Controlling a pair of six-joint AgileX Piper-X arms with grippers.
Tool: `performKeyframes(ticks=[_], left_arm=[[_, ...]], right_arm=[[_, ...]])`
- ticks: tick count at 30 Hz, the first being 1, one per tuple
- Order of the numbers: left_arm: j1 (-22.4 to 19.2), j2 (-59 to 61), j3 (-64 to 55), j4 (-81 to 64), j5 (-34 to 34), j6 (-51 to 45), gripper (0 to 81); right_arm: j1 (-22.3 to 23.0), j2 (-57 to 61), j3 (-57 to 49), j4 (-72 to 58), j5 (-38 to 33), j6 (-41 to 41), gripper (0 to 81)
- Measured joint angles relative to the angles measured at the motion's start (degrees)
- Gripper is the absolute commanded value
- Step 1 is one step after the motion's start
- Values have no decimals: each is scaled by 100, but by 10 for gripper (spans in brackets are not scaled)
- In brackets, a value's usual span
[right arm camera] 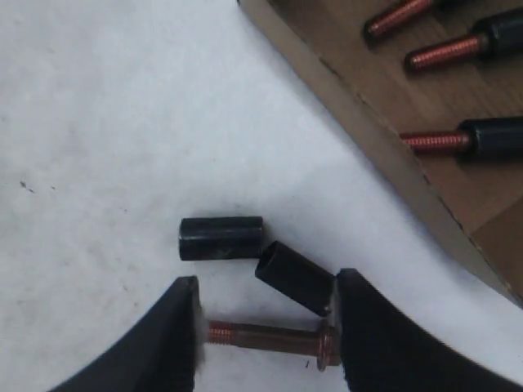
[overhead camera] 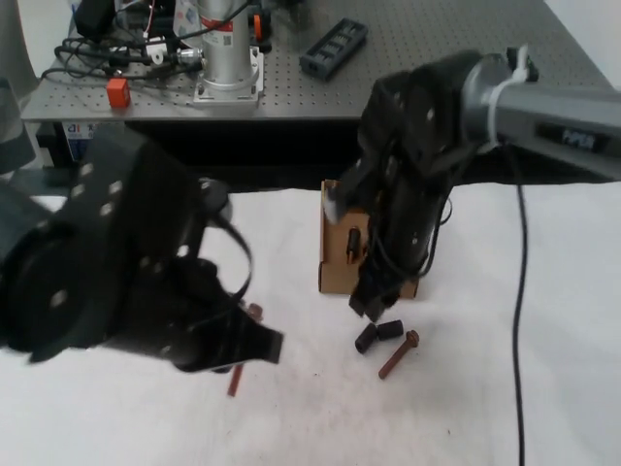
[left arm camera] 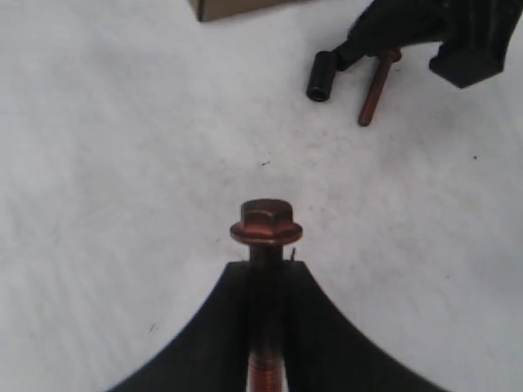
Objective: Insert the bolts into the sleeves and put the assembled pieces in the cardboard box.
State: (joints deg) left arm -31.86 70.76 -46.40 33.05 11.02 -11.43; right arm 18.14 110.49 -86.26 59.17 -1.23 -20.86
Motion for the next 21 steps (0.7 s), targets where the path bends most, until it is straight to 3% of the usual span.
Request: performKeyframes(ticks=[7, 21], left_arm=[[117, -408, 264, 42, 178, 0, 6], [117, -408, 285, 73, 342, 34, 6]], right_arm=[[90, 493, 41, 0, 586, -534, 367], [90, 805, 141, -106, 689, -1436, 367]])
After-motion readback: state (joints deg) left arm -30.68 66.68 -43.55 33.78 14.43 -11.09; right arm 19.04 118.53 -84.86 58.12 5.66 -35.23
